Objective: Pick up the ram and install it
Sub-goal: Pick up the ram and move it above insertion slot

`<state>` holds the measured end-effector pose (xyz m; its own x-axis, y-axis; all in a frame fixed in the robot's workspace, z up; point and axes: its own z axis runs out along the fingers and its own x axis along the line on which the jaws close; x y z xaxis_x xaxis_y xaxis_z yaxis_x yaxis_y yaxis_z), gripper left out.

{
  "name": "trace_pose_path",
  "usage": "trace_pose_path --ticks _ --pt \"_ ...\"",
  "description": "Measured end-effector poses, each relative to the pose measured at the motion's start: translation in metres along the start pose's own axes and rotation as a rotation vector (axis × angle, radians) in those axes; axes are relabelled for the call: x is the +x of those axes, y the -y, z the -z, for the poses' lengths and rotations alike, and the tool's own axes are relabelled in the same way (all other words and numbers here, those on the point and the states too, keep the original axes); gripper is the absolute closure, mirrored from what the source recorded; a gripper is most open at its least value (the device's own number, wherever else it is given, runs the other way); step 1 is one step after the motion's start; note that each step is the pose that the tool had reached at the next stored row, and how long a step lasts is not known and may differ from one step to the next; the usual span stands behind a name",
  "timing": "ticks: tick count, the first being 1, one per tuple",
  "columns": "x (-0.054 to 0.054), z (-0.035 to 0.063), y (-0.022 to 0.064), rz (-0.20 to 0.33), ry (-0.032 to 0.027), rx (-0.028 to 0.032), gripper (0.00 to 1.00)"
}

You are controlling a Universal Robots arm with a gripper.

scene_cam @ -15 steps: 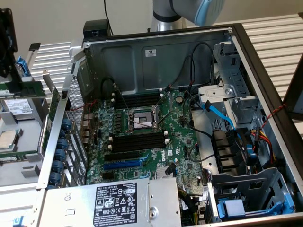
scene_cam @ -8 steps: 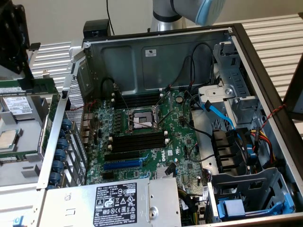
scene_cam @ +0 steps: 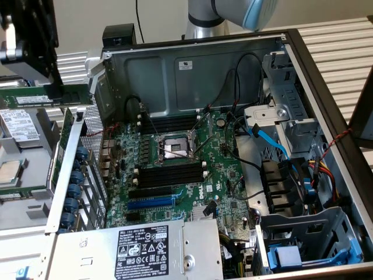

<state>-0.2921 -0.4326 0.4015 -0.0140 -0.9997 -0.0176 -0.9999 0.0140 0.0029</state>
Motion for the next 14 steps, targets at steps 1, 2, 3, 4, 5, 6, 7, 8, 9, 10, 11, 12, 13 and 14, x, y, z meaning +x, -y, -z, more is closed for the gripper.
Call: trace_pose_path --ticks 1,2,3,4,5,6,7,8,9,10,11,12,13,14 --pt "0.0 0.0 0.0045 0.0 0.0001 -0.0003 0.86" --pt "0.0 0.0001 0.0091 0.0 0.0001 -0.0006 0.86" --pt "0.0 0.0002 0.0136 0.001 0.0 -0.0011 0.86" --pt "0.0 0.0002 0.0179 0.0 0.0002 -0.0014 0.86" --pt "0.0 0.0002 0.0228 0.001 0.0005 -0.0017 0.86" --pt "-0.001 0.0003 0.0273 0.001 0.0011 -0.002 0.86" --pt "-0.001 0.0003 0.0318 0.001 0.0019 -0.0021 0.86" --pt "-0.001 0.0003 0.0363 0.001 0.003 -0.0022 0.86" --pt "-0.001 0.0003 0.0408 0.001 0.0043 -0.0023 0.86" --pt "-0.001 0.0003 0.0452 0.001 0.0055 -0.0024 0.86" --pt "-0.001 0.0003 0.0497 0.001 0.0068 -0.0025 0.86" --pt "-0.001 0.0003 0.0543 0.001 0.0081 -0.0026 0.86" --pt "-0.002 0.0003 0.0589 0.001 0.0094 -0.0027 0.86" --pt "-0.002 0.0003 0.0635 0.001 0.0106 -0.0029 0.86"
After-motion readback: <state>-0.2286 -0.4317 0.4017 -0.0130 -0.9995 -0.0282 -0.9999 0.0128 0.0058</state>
